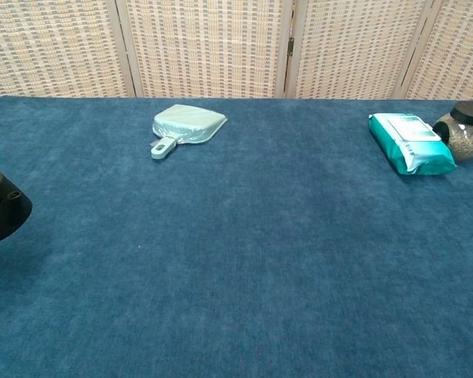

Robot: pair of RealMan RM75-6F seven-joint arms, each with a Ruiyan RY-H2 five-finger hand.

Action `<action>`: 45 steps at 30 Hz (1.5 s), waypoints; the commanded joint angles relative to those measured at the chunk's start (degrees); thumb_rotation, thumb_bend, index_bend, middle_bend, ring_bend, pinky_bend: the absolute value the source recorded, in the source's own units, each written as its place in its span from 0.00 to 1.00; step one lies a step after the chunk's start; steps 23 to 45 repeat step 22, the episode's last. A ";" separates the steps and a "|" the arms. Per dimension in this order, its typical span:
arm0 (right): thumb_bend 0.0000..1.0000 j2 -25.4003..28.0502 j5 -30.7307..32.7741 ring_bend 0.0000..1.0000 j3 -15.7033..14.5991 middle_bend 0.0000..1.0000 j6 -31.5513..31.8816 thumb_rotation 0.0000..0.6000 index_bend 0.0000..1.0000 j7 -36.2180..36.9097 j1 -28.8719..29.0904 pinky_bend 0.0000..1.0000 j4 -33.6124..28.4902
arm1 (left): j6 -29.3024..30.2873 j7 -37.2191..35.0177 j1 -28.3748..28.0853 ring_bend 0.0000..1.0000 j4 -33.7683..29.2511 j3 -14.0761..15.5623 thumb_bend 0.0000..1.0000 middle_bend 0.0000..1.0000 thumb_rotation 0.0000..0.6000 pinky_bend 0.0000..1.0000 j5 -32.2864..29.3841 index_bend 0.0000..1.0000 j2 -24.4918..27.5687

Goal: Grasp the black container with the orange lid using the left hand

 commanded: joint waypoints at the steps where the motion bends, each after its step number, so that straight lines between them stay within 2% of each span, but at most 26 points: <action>1: 0.10 -0.05 -0.15 0.09 0.05 0.26 -0.15 1.00 0.30 -0.01 0.22 0.15 0.03 | 0.02 0.19 0.03 0.92 0.00 0.12 0.34 1.00 0.92 0.39 0.15 1.00 0.07; 5: 0.10 -0.11 -0.27 0.09 0.07 0.26 -0.54 1.00 0.30 -0.03 0.57 0.15 -0.01 | 0.26 1.03 0.11 0.92 0.34 0.18 0.34 1.00 0.96 0.39 0.30 1.00 0.09; 45: 0.10 0.34 -0.25 0.09 -0.16 0.26 -0.44 1.00 0.30 -0.70 0.45 0.15 -0.95 | -0.14 0.43 0.14 0.92 1.13 0.42 0.34 1.00 0.96 0.39 0.22 1.00 -0.20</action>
